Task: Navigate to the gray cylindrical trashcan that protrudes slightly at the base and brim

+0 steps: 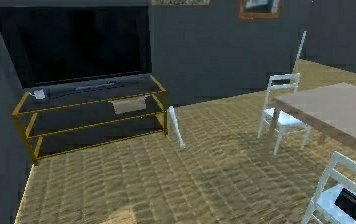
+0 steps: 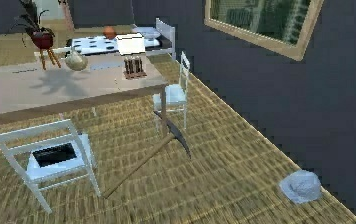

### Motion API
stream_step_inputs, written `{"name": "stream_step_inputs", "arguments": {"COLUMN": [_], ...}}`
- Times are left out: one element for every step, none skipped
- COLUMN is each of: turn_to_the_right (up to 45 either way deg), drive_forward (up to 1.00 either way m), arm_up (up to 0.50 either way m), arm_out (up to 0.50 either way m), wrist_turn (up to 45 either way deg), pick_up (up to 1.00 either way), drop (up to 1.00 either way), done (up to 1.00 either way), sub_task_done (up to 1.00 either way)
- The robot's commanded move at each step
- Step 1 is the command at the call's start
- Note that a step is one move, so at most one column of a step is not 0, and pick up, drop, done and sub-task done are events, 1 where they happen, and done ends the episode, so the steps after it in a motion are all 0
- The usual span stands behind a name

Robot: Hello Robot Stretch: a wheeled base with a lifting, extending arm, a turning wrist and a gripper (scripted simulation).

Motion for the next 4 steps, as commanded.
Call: {"name": "stream_step_inputs", "arguments": {"turn_to_the_right": [12.0, 0.0, 0.0, 0.0], "drive_forward": [0.0, 1.0, 0.8, 0.55], "arm_up": [0.0, 0.0, 0.0, 0.0], "arm_out": [0.0, 0.0, 0.0, 0.0], "wrist_turn": [0.0, 0.0, 0.0, 0.0], "pick_up": [0.0, 0.0, 0.0, 0.0], "drop": [0.0, 0.0, 0.0, 0.0], "done": [0.0, 0.0, 0.0, 0.0], "sub_task_done": [0.0, 0.0, 0.0, 0.0]}}
